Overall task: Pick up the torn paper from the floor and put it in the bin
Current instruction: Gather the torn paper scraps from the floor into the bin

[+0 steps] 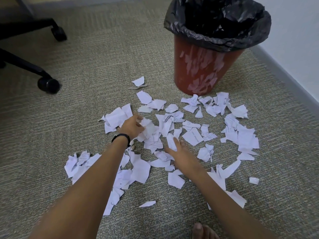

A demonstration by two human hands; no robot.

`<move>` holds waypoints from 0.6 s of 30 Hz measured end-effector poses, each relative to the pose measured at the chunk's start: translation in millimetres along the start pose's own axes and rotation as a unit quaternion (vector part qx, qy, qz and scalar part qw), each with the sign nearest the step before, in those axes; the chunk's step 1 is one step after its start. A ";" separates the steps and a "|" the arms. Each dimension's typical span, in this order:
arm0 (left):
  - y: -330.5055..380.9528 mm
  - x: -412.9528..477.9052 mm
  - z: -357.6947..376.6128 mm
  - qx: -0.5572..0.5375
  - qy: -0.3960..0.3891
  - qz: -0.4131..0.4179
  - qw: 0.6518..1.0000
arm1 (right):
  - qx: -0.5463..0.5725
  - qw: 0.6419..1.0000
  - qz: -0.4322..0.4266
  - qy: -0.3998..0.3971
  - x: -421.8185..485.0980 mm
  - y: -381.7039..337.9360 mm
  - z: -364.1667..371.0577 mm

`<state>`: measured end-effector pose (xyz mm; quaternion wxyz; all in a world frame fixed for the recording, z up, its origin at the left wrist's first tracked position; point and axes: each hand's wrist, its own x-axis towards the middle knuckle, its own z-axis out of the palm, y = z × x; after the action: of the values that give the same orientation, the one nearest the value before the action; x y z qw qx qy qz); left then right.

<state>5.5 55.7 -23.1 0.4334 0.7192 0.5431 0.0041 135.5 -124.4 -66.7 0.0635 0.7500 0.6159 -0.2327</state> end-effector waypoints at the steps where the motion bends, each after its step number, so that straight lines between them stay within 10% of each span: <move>1: -1.6 0.8 1.3 0.053 0.009 0.004 0.999 | -0.002 1.000 -0.004 0.000 0.2 -1.8 -2.3; 18: -16.6 -2.8 38.3 0.491 -0.145 0.164 0.843 | -0.005 1.000 -0.017 0.024 8.7 7.9 -15.0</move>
<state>9.8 30.4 -56.1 0.0901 0.9087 0.2795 -0.2965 148.2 -112.7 -58.7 0.0482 0.7443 0.6311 -0.2130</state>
